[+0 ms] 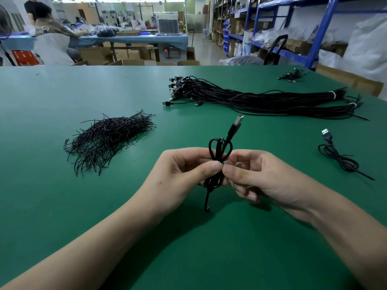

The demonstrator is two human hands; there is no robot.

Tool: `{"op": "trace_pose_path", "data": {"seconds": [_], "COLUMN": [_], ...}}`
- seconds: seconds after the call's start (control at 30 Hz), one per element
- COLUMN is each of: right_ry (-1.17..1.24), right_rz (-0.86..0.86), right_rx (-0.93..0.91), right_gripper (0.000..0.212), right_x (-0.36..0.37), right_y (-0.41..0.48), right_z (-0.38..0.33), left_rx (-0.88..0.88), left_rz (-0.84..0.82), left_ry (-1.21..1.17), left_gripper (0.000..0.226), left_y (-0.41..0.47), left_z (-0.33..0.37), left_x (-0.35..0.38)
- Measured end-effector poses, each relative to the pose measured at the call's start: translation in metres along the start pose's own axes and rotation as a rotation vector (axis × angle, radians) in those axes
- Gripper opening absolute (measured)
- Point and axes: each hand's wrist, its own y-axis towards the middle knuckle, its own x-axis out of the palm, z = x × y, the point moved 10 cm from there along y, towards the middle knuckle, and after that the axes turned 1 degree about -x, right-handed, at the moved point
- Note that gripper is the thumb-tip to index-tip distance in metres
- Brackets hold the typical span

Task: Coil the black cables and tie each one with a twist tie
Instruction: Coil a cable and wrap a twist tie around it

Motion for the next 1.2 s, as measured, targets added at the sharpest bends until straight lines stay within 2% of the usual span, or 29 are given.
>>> {"op": "trace_pose_path", "data": {"seconds": [0.07, 0.1, 0.2, 0.3, 0.43, 0.57, 0.7, 0.8, 0.93, 1.07, 1.2], "right_ry": [-0.052, -0.057, 0.019, 0.011, -0.187, -0.305, -0.093, 0.148, 0.334, 0.377, 0.402], "right_rz": [0.012, 0.011, -0.023, -0.041, 0.086, 0.177, 0.178, 0.076, -0.028, -0.048, -0.028], "right_rx": [0.000, -0.007, -0.035, -0.030, -0.076, -0.187, -0.149, -0.066, -0.026, 0.033, 0.054], "right_gripper": [0.049, 0.047, 0.024, 0.019, 0.017, 0.018, 0.017, 0.010, 0.012, 0.034, 0.011], "right_x": [-0.003, -0.003, 0.000, 0.001, -0.005, -0.006, -0.008, -0.001, 0.008, 0.014, 0.016], "right_y": [0.000, 0.000, 0.000, -0.001, 0.002, 0.001, 0.003, 0.004, 0.003, 0.003, 0.003], "right_z": [0.000, -0.001, -0.005, -0.005, -0.007, -0.018, -0.015, -0.007, -0.004, 0.001, 0.002], "left_rx": [-0.012, -0.019, -0.030, -0.030, -0.029, -0.020, 0.023, 0.042, 0.047, 0.013, 0.004], "left_rz": [-0.014, -0.016, 0.006, 0.044, 0.074, 0.105, 0.092, 0.092, 0.044, -0.078, -0.178], "left_ry": [-0.002, 0.000, 0.013, 0.099, 0.256, 0.299, 0.207, 0.111, 0.010, -0.063, -0.076], "left_gripper": [0.025, 0.026, 0.024, 0.016, 0.013, 0.013, 0.014, 0.012, 0.011, 0.015, 0.017], "left_y": [-0.001, -0.001, 0.000, 0.001, -0.001, 0.000, 0.000, -0.002, -0.004, -0.005, -0.005], "left_z": [0.000, -0.001, -0.002, -0.005, -0.009, -0.009, 0.000, 0.005, 0.010, 0.010, 0.011], "left_x": [0.001, 0.002, -0.001, -0.006, -0.009, -0.012, -0.007, -0.005, 0.001, 0.013, 0.022]}}
